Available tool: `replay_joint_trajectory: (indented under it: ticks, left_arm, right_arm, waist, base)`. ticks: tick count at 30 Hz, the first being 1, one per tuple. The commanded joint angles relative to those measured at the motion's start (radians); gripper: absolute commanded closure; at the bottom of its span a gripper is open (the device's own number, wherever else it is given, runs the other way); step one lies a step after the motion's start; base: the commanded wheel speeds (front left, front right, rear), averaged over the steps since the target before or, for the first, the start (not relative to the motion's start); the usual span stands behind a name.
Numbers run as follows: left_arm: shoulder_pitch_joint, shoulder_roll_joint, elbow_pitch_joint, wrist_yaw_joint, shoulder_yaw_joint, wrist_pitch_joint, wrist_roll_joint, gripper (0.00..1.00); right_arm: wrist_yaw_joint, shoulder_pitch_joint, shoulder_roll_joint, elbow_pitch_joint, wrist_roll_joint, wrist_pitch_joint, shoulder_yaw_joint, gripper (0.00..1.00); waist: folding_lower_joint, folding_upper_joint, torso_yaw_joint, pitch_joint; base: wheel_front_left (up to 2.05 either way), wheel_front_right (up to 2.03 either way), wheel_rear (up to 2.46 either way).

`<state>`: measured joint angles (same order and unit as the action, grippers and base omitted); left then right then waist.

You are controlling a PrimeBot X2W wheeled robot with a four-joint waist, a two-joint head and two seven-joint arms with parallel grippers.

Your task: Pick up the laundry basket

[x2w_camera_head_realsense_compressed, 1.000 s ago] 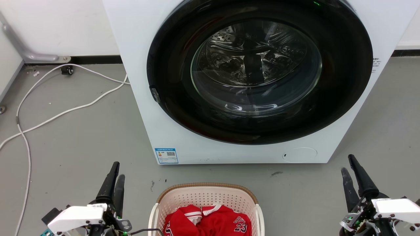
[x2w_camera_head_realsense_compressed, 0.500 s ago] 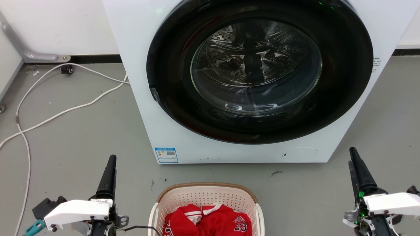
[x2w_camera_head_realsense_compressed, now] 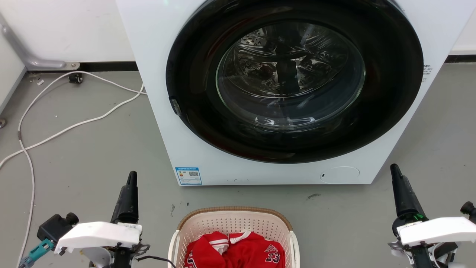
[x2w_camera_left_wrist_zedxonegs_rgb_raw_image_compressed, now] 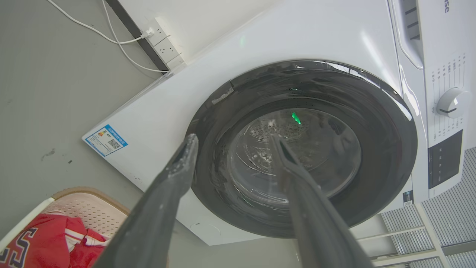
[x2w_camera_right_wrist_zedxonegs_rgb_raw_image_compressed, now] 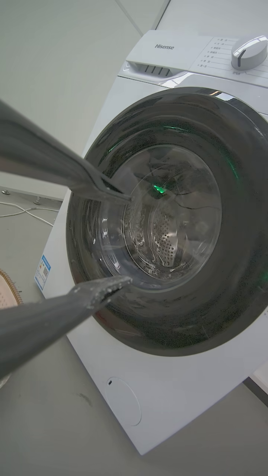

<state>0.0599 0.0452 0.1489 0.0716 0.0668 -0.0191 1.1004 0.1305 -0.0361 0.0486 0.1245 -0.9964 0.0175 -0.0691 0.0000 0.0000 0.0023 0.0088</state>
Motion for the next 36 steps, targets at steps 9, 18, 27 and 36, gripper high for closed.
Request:
replay_joint_trajectory:
  ticks: [9, 18, 27, 36]
  left_arm:
    - [-0.003, 0.004, -0.050, -0.005, -0.016, -0.041, -0.178, 0.00]
    - [-0.018, 0.005, -0.065, -0.010, -0.028, -0.078, -0.341, 0.00]
    - [-0.027, 0.005, -0.067, -0.017, -0.041, -0.105, -0.460, 0.00]
    - [-0.033, 0.005, -0.069, -0.024, -0.050, -0.130, -0.564, 0.00]
  right_arm:
    - [0.000, 0.009, 0.002, -0.061, 0.210, 0.042, 0.015, 0.00]
    - [0.000, 0.026, 0.002, -0.082, 0.388, 0.079, 0.015, 0.00]
    - [0.000, 0.036, 0.002, -0.098, 0.505, 0.106, 0.022, 0.00]
    - [0.000, 0.049, 0.002, -0.112, 0.608, 0.131, 0.018, 0.00]
  waist:
    - [0.0000, 0.0000, 0.002, 0.002]
    - [0.0000, 0.0000, 0.002, 0.006]
    - [0.0000, 0.0000, 0.001, 0.006]
    - [0.0000, 0.0000, 0.002, 0.009]
  base:
    - [0.00, 0.00, 0.00]
    - [0.00, 0.00, 0.00]
    - [0.00, 0.00, 0.00]
    - [0.00, 0.00, 0.00]
